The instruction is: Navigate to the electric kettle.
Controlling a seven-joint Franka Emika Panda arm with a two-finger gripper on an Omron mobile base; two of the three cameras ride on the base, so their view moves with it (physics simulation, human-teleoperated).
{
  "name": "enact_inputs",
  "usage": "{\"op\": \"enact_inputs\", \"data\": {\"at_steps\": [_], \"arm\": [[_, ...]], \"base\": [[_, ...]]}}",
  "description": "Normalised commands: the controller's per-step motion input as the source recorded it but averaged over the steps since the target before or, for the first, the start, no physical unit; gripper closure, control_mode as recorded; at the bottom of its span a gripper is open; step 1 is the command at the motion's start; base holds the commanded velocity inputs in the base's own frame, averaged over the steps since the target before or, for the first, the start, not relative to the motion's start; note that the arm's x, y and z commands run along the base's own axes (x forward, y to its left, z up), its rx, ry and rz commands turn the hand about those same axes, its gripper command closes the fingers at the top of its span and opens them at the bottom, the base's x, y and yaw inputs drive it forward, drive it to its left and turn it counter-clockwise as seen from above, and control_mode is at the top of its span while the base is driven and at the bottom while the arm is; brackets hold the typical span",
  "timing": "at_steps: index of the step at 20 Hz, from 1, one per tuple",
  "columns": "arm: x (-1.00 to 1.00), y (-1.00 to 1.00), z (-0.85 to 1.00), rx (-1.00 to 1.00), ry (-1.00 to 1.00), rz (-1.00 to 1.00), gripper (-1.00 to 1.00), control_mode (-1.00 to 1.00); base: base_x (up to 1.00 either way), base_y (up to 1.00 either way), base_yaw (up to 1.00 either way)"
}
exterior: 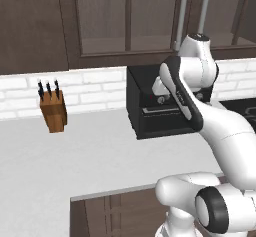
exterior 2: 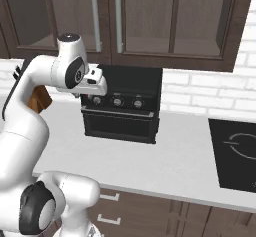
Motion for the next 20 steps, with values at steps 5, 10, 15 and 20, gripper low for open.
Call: {"op": "enact_inputs", "data": {"at_steps": [5, 10, 15, 20], "arm": [[-0.55, 0.00, 0.00, 0.00, -0.01, 0.00, -1.00, -1.00], [-0.62, 0.00, 0.31, 0.00, -0.14, 0.00, -1.00, -1.00], [-0.22, -0.01, 0.41, 0.00, -0.09, 0.00, -1.00, -1.00], [0.00, -0.01, 0.01, 0.00, 0.00, 0.00, -1.00, -1.00]], "base": [[0.00, 0.00, 0.00], [0.00, 0.00, 0.00], [0.00, 0.00, 0.00], [0.00, 0.00, 0.00]]}}
